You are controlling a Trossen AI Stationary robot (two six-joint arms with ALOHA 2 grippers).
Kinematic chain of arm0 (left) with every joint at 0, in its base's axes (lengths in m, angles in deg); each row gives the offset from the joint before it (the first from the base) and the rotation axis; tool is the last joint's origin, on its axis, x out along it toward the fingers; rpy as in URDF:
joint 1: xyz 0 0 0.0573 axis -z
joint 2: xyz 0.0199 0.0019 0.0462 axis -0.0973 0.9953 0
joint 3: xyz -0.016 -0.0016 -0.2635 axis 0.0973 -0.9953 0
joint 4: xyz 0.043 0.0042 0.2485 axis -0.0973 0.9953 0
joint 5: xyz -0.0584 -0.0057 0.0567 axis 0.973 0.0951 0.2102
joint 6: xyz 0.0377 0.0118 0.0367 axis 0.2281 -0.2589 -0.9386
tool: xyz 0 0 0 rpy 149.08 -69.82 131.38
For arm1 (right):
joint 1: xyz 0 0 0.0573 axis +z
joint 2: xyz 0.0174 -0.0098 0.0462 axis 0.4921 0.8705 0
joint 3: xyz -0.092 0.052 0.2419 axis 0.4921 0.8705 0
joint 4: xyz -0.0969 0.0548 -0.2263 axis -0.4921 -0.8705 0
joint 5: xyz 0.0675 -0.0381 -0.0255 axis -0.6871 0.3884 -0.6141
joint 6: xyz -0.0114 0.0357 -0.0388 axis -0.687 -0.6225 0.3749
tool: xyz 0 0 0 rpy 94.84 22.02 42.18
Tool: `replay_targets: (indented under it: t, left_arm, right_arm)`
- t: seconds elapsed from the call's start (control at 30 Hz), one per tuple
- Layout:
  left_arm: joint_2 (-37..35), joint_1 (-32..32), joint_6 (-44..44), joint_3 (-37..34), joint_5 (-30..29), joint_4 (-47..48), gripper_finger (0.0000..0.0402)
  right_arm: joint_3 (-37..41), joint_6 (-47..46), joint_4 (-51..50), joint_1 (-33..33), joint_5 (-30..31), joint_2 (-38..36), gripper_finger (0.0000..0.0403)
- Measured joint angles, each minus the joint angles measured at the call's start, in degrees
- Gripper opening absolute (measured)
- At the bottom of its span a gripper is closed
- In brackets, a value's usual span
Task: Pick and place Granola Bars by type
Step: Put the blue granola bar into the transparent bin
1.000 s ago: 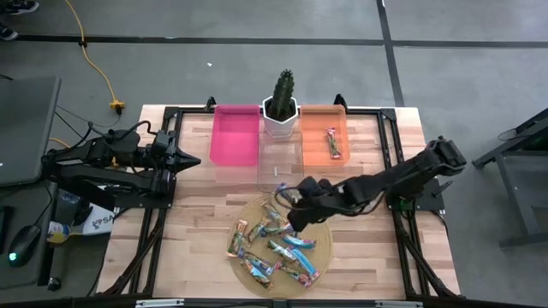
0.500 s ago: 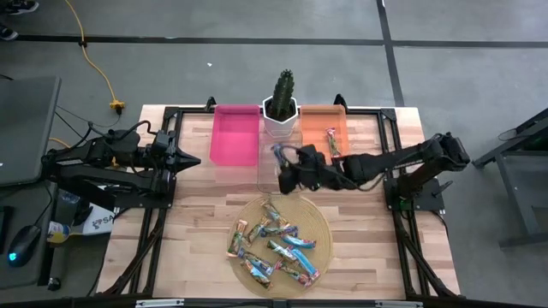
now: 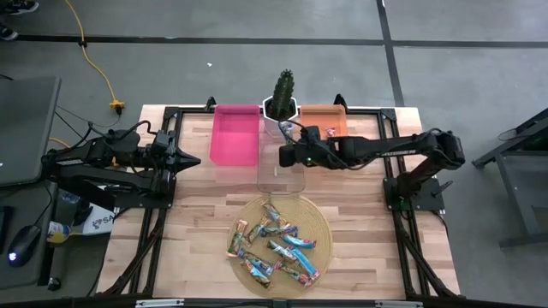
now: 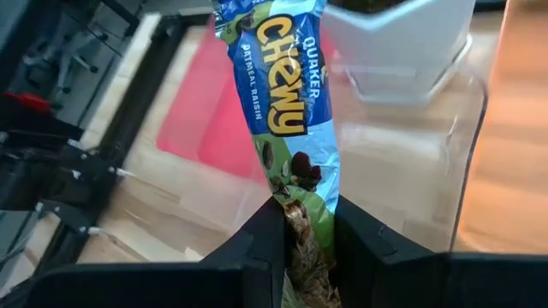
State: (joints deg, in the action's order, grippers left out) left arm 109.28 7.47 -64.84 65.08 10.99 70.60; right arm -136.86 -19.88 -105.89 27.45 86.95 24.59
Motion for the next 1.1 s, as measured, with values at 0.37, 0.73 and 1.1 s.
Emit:
replay_targets:
  t: [0.37, 0.73, 1.1]
  left_arm:
    - [0.0, 0.0, 3.0, 0.0, 0.0, 0.0, 0.0001]
    - [0.0, 0.0, 6.1, 0.0, 0.0, 0.0, 0.0001]
    - [0.0, 0.0, 6.1, 0.0, 0.1, 0.0, 0.0001]
  right_arm:
    - [0.0, -5.5, 1.3, -0.7, -5.1, 7.4, 0.0062]
    - [0.0, -9.1, -0.6, -0.8, -6.9, 11.4, 0.0062]
    - [0.0, -9.4, -3.0, -1.5, -8.8, 11.4, 0.0062]
